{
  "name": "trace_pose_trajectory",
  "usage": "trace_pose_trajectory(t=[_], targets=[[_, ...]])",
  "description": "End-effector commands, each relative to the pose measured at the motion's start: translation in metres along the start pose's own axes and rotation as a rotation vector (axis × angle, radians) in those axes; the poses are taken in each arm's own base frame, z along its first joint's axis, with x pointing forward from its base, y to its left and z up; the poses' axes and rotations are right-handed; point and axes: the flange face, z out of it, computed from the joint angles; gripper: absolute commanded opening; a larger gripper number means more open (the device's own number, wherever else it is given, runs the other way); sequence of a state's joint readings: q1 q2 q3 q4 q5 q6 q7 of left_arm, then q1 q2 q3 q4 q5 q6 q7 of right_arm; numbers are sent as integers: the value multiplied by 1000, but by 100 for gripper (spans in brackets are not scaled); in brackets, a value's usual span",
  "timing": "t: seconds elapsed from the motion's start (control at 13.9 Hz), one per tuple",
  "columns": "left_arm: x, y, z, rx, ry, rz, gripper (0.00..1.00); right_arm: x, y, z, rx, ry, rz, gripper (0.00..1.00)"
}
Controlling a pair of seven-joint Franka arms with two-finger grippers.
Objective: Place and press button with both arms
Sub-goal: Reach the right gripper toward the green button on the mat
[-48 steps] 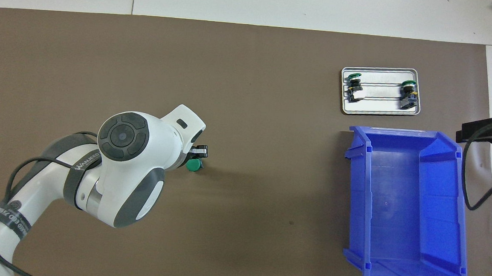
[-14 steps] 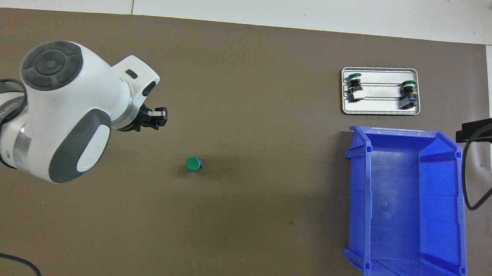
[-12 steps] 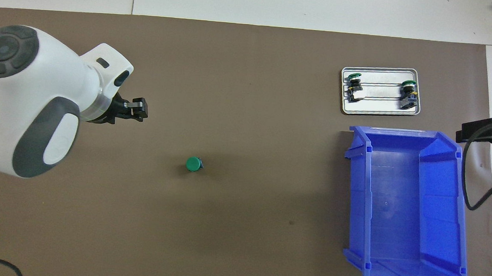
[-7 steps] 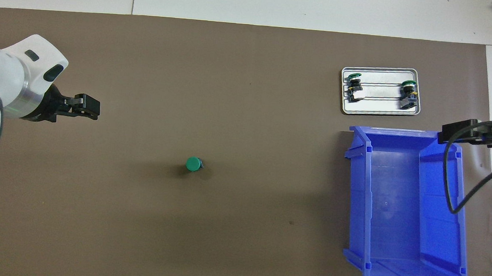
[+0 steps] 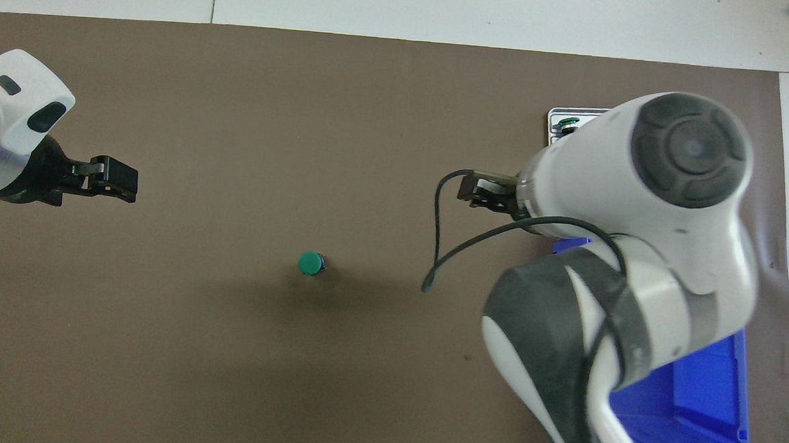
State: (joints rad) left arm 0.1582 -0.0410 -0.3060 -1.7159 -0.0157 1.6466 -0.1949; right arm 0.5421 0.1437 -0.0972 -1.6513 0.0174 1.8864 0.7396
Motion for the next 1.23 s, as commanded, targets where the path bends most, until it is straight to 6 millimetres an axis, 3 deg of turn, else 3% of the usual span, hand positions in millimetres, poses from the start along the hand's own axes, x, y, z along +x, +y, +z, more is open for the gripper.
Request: trace_pose_trajectory(t=[0.0, 0.14, 0.22, 0.36, 0.58, 0.72, 0.87, 1.15], targets=[[-2, -2, -5, -12, -13, 7, 98, -18, -62, 51, 18, 14, 171, 100], [-4, 3, -5, -11, -14, 14, 98, -45, -105, 88, 30, 17, 281, 100], [-4, 5, -5, -11, -8, 16, 98, -55, -122, 97, 56, 18, 339, 100], [-3, 1, -7, -12, -8, 8, 98, -67, -138, 121, 47, 15, 457, 100], [-4, -2, -7, -9, -21, 2, 98, -111, -187, 173, 13, 3, 465, 100], [-3, -10, -7, -11, -24, -11, 98, -118, -195, 183, 36, 7, 477, 100], [-3, -11, -7, -16, -30, -11, 98, -139, -209, 191, 52, 5, 466, 100], [-4, -14, -4, -20, -37, -19, 98, -144, -207, 202, 67, 3, 469, 100]])
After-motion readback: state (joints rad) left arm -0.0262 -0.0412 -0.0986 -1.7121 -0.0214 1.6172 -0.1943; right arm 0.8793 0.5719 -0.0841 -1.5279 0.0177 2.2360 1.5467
